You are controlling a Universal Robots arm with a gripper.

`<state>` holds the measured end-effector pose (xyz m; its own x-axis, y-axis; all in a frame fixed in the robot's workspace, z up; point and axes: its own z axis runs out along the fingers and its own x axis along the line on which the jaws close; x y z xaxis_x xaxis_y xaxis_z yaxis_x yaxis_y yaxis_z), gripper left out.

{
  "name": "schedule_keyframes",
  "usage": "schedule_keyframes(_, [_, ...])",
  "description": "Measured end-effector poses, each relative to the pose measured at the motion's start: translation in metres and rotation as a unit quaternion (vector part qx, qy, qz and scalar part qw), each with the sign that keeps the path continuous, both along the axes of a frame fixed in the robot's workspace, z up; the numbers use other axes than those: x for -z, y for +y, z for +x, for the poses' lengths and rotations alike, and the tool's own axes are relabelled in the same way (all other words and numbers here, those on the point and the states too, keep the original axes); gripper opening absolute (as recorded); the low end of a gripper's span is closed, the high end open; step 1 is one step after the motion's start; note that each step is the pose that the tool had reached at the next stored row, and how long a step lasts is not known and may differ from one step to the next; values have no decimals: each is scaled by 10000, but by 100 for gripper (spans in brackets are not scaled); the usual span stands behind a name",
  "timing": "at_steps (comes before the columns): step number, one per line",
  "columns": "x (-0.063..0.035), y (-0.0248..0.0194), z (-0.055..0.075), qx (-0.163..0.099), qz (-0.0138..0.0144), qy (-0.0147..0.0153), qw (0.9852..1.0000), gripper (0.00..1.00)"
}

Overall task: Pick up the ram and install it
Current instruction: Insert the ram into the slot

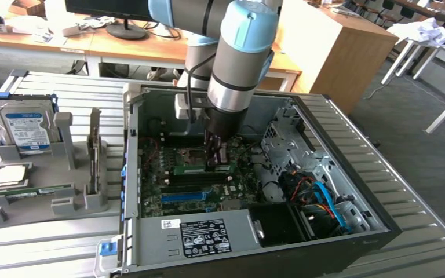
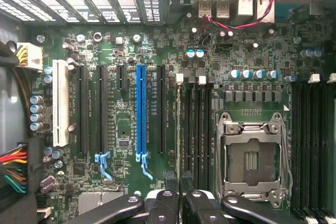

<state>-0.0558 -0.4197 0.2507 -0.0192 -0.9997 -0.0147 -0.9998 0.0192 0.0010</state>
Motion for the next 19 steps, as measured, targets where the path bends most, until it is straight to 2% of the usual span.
schedule_keyframes(6, [47, 0, -49, 1, 0, 0, 10000, 13])
schedule_keyframes(19, [153, 0, -50, 1, -14, 0, 10000, 13])
